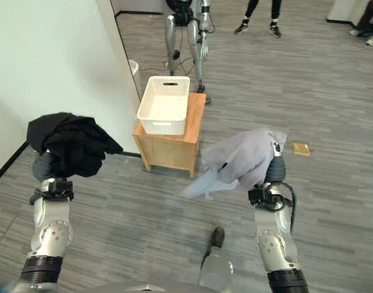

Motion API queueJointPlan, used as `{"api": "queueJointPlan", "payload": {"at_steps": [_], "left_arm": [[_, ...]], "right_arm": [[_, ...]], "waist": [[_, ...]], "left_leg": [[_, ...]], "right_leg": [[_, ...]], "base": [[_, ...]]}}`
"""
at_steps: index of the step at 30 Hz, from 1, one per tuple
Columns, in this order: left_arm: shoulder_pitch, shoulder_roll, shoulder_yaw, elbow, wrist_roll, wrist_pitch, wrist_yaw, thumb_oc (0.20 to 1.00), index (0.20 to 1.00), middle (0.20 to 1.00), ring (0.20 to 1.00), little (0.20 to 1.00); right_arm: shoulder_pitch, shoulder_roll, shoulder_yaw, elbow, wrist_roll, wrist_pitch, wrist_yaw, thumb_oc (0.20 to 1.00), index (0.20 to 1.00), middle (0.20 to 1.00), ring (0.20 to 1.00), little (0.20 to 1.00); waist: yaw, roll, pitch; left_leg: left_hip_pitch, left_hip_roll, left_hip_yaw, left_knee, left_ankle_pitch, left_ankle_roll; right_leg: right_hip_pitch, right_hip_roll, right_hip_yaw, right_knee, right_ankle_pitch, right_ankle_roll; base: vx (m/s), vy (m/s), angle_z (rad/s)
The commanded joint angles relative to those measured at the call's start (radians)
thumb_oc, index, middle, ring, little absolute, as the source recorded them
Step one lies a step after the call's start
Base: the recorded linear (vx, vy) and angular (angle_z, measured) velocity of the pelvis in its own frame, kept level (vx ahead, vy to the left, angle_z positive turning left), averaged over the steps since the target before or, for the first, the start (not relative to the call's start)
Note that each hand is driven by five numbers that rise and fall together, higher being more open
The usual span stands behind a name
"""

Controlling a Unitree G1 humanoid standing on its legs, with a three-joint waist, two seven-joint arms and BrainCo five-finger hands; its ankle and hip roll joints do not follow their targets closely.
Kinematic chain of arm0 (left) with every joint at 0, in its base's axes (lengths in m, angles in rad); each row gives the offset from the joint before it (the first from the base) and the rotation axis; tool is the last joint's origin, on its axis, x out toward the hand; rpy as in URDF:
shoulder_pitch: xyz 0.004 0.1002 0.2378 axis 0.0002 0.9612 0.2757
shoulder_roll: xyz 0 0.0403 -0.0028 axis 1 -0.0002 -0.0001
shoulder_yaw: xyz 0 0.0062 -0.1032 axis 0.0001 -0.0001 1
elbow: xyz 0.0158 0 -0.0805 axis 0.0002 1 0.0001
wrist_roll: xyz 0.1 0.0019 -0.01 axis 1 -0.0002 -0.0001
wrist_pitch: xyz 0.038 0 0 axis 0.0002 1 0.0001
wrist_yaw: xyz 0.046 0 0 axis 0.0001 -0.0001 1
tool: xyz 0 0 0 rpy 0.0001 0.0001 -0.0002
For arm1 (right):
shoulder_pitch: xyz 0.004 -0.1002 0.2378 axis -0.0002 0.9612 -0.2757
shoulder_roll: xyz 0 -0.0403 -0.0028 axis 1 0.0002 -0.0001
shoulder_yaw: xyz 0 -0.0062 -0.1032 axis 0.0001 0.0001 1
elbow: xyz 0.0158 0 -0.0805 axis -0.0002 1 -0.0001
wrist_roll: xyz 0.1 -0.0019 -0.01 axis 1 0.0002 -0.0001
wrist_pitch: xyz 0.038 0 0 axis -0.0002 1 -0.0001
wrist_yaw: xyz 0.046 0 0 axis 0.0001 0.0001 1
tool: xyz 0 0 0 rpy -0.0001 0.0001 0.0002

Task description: Pick up bed clothes into laundry basket.

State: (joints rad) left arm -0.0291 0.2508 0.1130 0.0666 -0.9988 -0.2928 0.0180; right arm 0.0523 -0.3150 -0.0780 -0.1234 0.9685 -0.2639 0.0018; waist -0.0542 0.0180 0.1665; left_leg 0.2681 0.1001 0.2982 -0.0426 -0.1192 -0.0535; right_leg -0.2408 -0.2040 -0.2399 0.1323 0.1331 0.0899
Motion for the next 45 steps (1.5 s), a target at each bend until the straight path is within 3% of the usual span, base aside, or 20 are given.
{"api": "queueJointPlan", "payload": {"at_steps": [1, 2, 5, 7, 8, 10, 12, 13, 14, 16, 21, 22, 23, 24, 25, 27, 29, 30, 34, 45], "left_arm": [[-0.084, 0.074, 0.023, -0.104, 0.069, -0.051, -0.054, 0.200, 0.200, 0.200, 0.200, 0.200], [-0.084, 0.074, 0.023, -0.104, 0.069, -0.051, -0.054, 0.200, 0.200, 0.200, 0.200, 0.200], [-0.085, 0.048, 0.009, -0.105, 0.015, -0.060, -0.064, 0.200, 0.200, 0.200, 0.200, 0.200], [-0.073, 0.033, 0.004, -0.120, -0.010, -0.061, -0.068, 0.200, 0.200, 0.200, 0.200, 0.200], [-0.070, 0.029, 0.002, -0.124, -0.026, -0.056, -0.067, 0.200, 0.200, 0.200, 0.200, 0.200], [-0.068, 0.023, -0.009, -0.120, -0.034, -0.046, -0.060, 0.200, 0.200, 0.200, 0.200, 0.200], [-0.058, 0.023, 0.003, -0.123, -0.044, -0.038, -0.050, 0.200, 0.200, 0.200, 0.200, 0.200], [-0.047, 0.027, 0.011, -0.134, -0.044, -0.039, -0.050, 0.200, 0.200, 0.200, 0.200, 0.200], [-0.046, 0.027, 0.011, -0.135, -0.044, -0.039, -0.049, 0.200, 0.200, 0.200, 0.200, 0.200], [-0.045, 0.025, 0.032, -0.142, -0.036, -0.054, -0.037, 0.200, 0.200, 0.200, 0.200, 0.200], [-0.035, 0.039, 0.037, -0.172, -0.007, -0.041, -0.044, 0.200, 0.200, 0.200, 0.200, 0.200], [-0.035, 0.061, 0.037, -0.187, 0.020, -0.035, -0.045, 0.200, 0.200, 0.200, 0.200, 0.200], [-0.038, 0.075, 0.030, -0.185, 0.029, -0.039, -0.041, 0.200, 0.200, 0.200, 0.200, 0.200], [-0.039, 0.076, 0.031, -0.185, 0.029, -0.039, -0.040, 0.200, 0.200, 0.200, 0.200, 0.200], [-0.049, 0.096, 0.020, -0.186, 0.054, -0.047, -0.022, 0.200, 0.200, 0.200, 0.200, 0.200], [-0.049, 0.107, 0.016, -0.189, 0.055, -0.041, -0.034, 0.200, 0.200, 0.200, 0.200, 0.200], [-0.057, 0.121, 0.006, -0.197, 0.048, -0.039, -0.042, 0.200, 0.200, 0.200, 0.200, 0.200], [-0.079, 0.137, -0.013, -0.174, 0.036, -0.039, -0.043, 0.200, 0.200, 0.200, 0.200, 0.200], [-0.040, 0.105, -0.017, -0.173, 0.045, -0.027, -0.065, 0.200, 0.200, 0.200, 0.200, 0.200], [0.094, 0.096, -0.019, -0.202, 0.002, 0.012, -0.112, 0.200, 0.200, 0.200, 0.200, 0.200]], "right_arm": [[-0.059, -0.017, -0.063, -0.099, -0.038, -0.067, 0.038, 0.200, 0.200, 0.200, 0.200, 0.200], [-0.059, -0.018, -0.063, -0.098, -0.037, -0.067, 0.039, 0.200, 0.200, 0.200, 0.200, 0.200], [-0.073, -0.051, -0.076, -0.058, -0.024, -0.087, 0.021, 0.200, 0.200, 0.200, 0.200, 0.200], [-0.071, -0.076, -0.079, -0.055, -0.042, -0.084, 0.016, 0.200, 0.200, 0.200, 0.200, 0.200], [-0.074, -0.092, -0.086, -0.048, -0.044, -0.081, 0.002, 0.200, 0.200, 0.200, 0.200, 0.200], [-0.094, -0.112, -0.077, -0.024, -0.042, -0.081, -0.012, 0.200, 0.200, 0.200, 0.200, 0.200], [-0.096, -0.126, -0.094, -0.025, -0.045, -0.079, -0.014, 0.200, 0.200, 0.200, 0.200, 0.200], [-0.083, -0.141, -0.105, -0.021, -0.056, -0.081, -0.014, 0.200, 0.200, 0.200, 0.200, 0.200], [-0.082, -0.141, -0.104, -0.021, -0.056, -0.081, -0.014, 0.200, 0.200, 0.200, 0.200, 0.200], [-0.083, -0.158, -0.092, -0.027, -0.080, -0.075, -0.008, 0.200, 0.200, 0.200, 0.200, 0.200], [-0.106, -0.157, -0.080, -0.026, -0.110, -0.051, 0.004, 0.200, 0.200, 0.200, 0.200, 0.200], [-0.117, -0.154, -0.090, -0.008, -0.147, -0.039, -0.005, 0.200, 0.200, 0.200, 0.200, 0.200], [-0.128, -0.151, -0.082, -0.001, -0.158, -0.036, -0.013, 0.200, 0.200, 0.200, 0.200, 0.200], [-0.130, -0.150, -0.082, -0.001, -0.158, -0.035, -0.014, 0.200, 0.200, 0.200, 0.200, 0.200], [-0.138, -0.157, -0.084, 0.013, -0.173, -0.033, -0.031, 0.200, 0.200, 0.200, 0.200, 0.200], [-0.138, -0.177, -0.115, 0.015, -0.183, -0.030, -0.033, 0.200, 0.200, 0.200, 0.200, 0.200], [-0.163, -0.214, -0.131, 0.030, -0.178, -0.042, -0.037, 0.200, 0.200, 0.200, 0.200, 0.200], [-0.154, -0.281, -0.149, 0.044, -0.179, -0.039, -0.034, 0.200, 0.200, 0.200, 0.200, 0.200], [-0.217, -0.350, -0.119, 0.053, -0.157, -0.028, -0.002, 0.200, 0.200, 0.200, 0.200, 0.200], [-0.412, -0.529, 0.022, 0.199, -0.149, 0.011, 0.041, 0.200, 0.200, 0.200, 0.200, 0.200]], "waist": [[-0.034, -0.047, -0.026], [-0.036, -0.044, -0.025], [-0.024, -0.054, -0.008], [-0.006, -0.076, 0.009], [-0.001, -0.084, 0.012], [0.021, -0.082, 0.019], [0.034, -0.084, 0.005], [0.039, -0.075, -0.009], [0.039, -0.077, -0.011], [0.058, -0.063, -0.021], [0.072, -0.061, -0.033], [0.077, -0.058, -0.033], [0.072, -0.058, -0.024], [0.075, -0.063, -0.025], [0.052, -0.054, -0.001], [0.036, -0.049, -0.005], [0.039, -0.050, -0.019], [0.013, -0.071, -0.026], [0.055, -0.103, -0.053], [0.118, -0.114, -0.087]], "left_leg": [[-0.057, -0.073, 0.011, 0.170, 0.020, -0.016], [-0.061, -0.067, 0.008, 0.180, 0.016, -0.019], [-0.189, 0.048, -0.011, 0.529, 0.157, -0.103], [-0.253, 0.087, 0.004, 0.650, 0.218, -0.127], [-0.280, 0.136, 0.039, 0.649, 0.244, -0.131], [-0.343, 0.165, 0.040, 0.605, 0.234, -0.135], [-0.383, 0.166, 0.056, 0.444, 0.226, -0.120], [-0.390, 0.169, 0.082, 0.255, 0.239, -0.111], [-0.384, 0.164, 0.084, 0.242, 0.246, -0.110], [-0.391, 0.146, 0.041, 0.091, 0.318, -0.116], [-0.368, 0.109, 0.047, 0.145, 0.245, -0.079], [-0.325, 0.048, 0.062, 0.129, 0.187, -0.014], [-0.300, 0.020, 0.067, 0.120, 0.169, 0.012], [-0.299, 0.014, 0.073, 0.118, 0.168, 0.015], [-0.267, -0.005, 0.052, 0.102, 0.159, 0.036], [-0.238, -0.017, 0.020, 0.064, 0.160, 0.030], [-0.234, -0.013, 0.004, 0.034, 0.167, 0.013], [-0.227, -0.028, -0.063, 0.011, 0.163, 0.002], [-0.208, -0.029, -0.049, -0.004, 0.161, 0.001], [-0.218, -0.002, -0.093, -0.010, 0.169, -0.025]], "right_leg": [[0.085, -0.089, -0.014, -0.040, 0.037, 0.099], [0.088, -0.087, -0.019, -0.041, 0.037, 0.098], [0.172, -0.031, -0.052, -0.054, -0.032, 0.026], [0.220, -0.019, -0.085, -0.081, -0.067, -0.011], [0.250, -0.009, -0.101, -0.099, -0.081, -0.019], [0.310, 0.008, -0.123, -0.148, -0.094, -0.020], [0.340, 0.010, -0.145, -0.176, -0.100, -0.001], [0.357, 0.014, -0.156, -0.178, -0.117, 0.011], [0.357, 0.010, -0.156, -0.177, -0.117, 0.011], [0.385, 0.025, -0.152, -0.180, -0.139, 0.018], [0.405, -0.022, -0.160, -0.053, -0.184, 0.030], [0.324, -0.105, -0.151, 0.190, -0.106, 0.061], [0.273, -0.142, -0.126, 0.289, -0.045, 0.081], [0.264, -0.149, -0.117, 0.299, -0.048, 0.084], [0.183, -0.125, -0.028, 0.394, -0.024, 0.086], [0.143, -0.088, 0.046, 0.307, -0.063, 0.070], [0.153, -0.110, 0.044, 0.137, -0.048, 0.070], [0.193, -0.068, 0.158, -0.034, -0.069, 0.084], [0.237, -0.076, 0.116, -0.086, -0.004, 0.103], [0.331, -0.034, 0.019, -0.189, -0.056, 0.081]], "base": [[0.37, -0.209, -0.06], [0.36, -0.275, -0.03], [0.26, -0.308, 0.20], [0.24, -0.308, 0.19], [0.27, -0.251, -0.02], [0.26, -0.135, 0.24], [0.34, 0.004, 0.39], [0.32, 0.060, 0.32], [0.33, 0.103, 0.33], [0.30, 0.076, 0.17], [0.29, 0.145, -0.16], [0.27, 0.297, -0.03], [0.27, 0.308, 0.07], [0.19, 0.195, 0.23], [0.18, 0.110, 0.25], [0.23, 0.024, 0.61], [0.22, -0.156, 0.83], [0.17, -0.178, 0.77], [0.13, -0.104, 0.96], [0.07, -0.056, 0.14]]}}
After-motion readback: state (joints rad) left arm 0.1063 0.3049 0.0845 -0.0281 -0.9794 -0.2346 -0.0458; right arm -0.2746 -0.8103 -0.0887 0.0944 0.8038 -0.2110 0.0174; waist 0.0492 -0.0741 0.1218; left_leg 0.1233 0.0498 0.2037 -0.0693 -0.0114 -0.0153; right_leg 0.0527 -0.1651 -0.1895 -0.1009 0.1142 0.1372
